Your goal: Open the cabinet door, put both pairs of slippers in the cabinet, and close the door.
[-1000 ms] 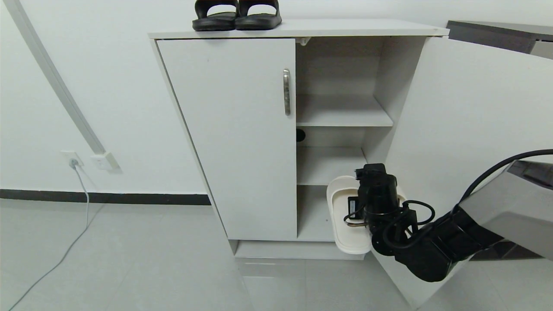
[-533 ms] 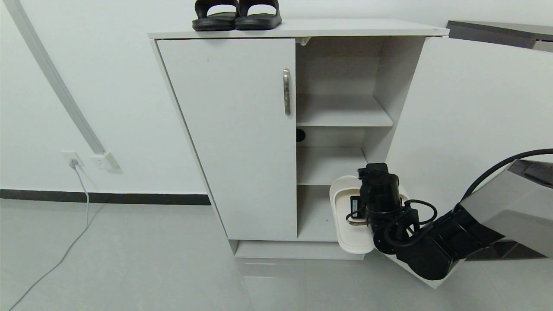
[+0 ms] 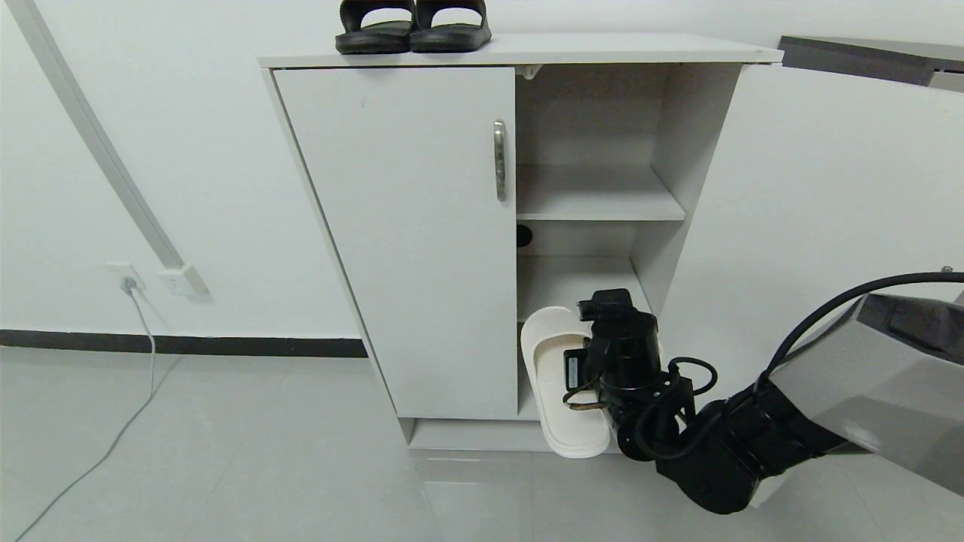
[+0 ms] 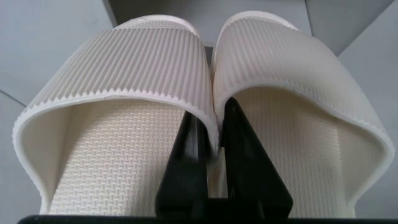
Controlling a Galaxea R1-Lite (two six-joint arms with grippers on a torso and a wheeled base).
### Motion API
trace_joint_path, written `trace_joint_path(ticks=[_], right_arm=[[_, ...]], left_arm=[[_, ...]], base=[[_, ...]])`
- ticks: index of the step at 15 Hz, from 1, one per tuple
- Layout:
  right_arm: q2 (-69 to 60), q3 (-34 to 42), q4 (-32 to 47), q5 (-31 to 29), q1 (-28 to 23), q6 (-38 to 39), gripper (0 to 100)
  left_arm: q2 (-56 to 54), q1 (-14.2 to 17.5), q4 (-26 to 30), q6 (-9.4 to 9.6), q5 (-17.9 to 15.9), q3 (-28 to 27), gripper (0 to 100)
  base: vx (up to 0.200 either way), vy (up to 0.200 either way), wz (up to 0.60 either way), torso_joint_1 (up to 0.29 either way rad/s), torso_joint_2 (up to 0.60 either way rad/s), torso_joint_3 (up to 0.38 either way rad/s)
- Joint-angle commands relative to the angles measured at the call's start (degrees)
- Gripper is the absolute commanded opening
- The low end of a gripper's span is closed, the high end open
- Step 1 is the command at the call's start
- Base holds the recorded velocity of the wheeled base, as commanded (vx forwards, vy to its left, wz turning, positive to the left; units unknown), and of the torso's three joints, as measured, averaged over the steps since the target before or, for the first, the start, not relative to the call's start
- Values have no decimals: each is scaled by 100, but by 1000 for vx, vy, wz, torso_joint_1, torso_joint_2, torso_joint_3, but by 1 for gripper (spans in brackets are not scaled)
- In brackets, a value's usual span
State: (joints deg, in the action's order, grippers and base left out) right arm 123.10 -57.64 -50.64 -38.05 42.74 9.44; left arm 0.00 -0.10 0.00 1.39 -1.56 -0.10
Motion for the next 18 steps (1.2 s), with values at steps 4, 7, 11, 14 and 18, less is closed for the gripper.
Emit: trace_joint_path(ticks=[4,7,11,14,18], right_arm=[[126,-55,1,-10,6,32,0],[214,-55,-7,-10,-11,50,0],[425,-125,-148,17,50,58,0],[750,-336,-394,157,156,32,0],[970,-626,-394,157,94,23,0]], left_arm=[[9,1,0,10,-2,1,0],[9,1,0,2,-2,1,0],[9,1,0,2,-2,1,0],[9,1,0,2,-2,1,0],[9,1,0,-7,-2,1,0]], base=[[0,-100,0,1,1,2],[0,-133,0,6,2,3],[0,0,0,0,0,0],[0,0,0,0,0,0],[0,0,0,0,0,0]])
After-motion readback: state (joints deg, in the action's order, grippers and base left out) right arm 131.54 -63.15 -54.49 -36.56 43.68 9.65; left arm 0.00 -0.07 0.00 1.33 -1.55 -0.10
